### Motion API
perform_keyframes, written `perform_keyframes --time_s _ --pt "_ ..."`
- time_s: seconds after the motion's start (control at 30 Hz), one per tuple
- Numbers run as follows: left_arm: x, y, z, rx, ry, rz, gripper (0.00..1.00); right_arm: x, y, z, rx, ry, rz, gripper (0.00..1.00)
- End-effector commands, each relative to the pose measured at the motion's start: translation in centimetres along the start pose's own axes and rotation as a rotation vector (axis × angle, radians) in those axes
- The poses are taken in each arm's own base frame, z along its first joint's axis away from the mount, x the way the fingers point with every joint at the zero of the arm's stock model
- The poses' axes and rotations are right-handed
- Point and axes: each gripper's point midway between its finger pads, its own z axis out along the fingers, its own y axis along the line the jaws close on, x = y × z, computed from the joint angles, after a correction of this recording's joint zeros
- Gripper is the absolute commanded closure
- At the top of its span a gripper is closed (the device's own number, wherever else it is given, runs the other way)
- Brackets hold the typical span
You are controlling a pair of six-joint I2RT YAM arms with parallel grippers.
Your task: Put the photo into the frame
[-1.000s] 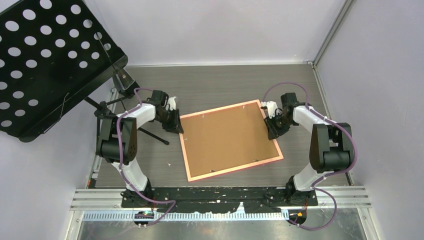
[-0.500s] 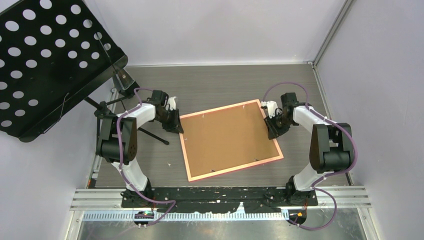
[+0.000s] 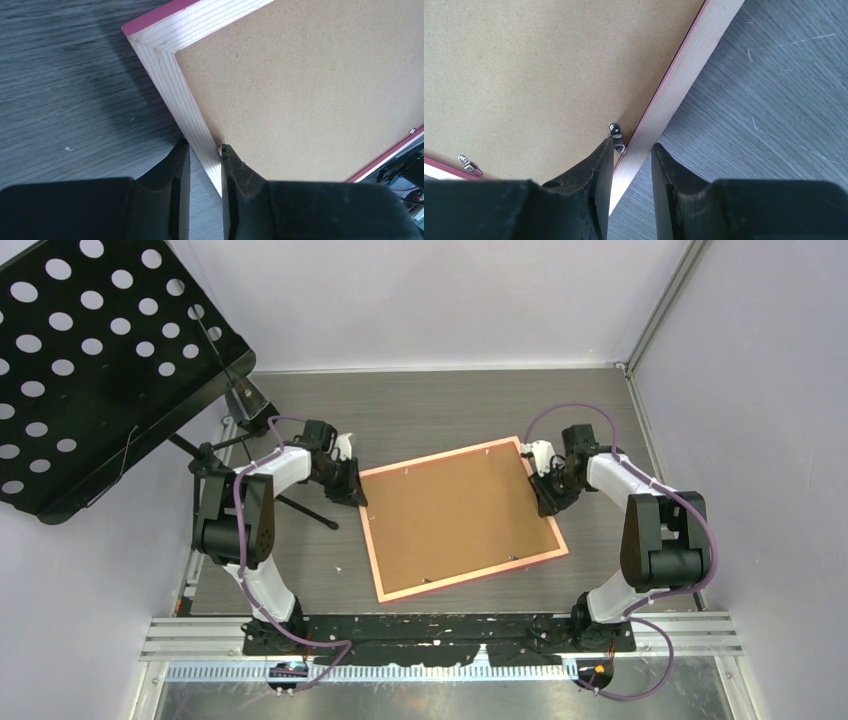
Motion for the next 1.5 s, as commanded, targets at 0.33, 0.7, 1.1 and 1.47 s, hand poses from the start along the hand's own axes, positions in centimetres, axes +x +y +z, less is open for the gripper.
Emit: perform_keyframes --time_s 0.33,0.7,1.1,1.47 --pt "-0.1 0.1 0.8 0.010 0.018 0.030 0.79 -2.3 -1.0 -0.7 0.078 -0.071 -0.075 0.48" --pt "0.0 0.1 0.8 0.011 0.022 0.031 0.79 -1.6 -0.2 -0.5 0.053 -0.048 -0.077 0.46" --pt "0.0 0.1 0.9 0.012 0.025 0.030 0.79 -0.6 -0.5 0.1 0.072 -0.021 -0.087 0.55" --pt "0.0 0.1 0.9 0.013 0.025 0.031 0.79 -1.6 -1.0 -0.3 0.083 -0.039 -0.096 0.66"
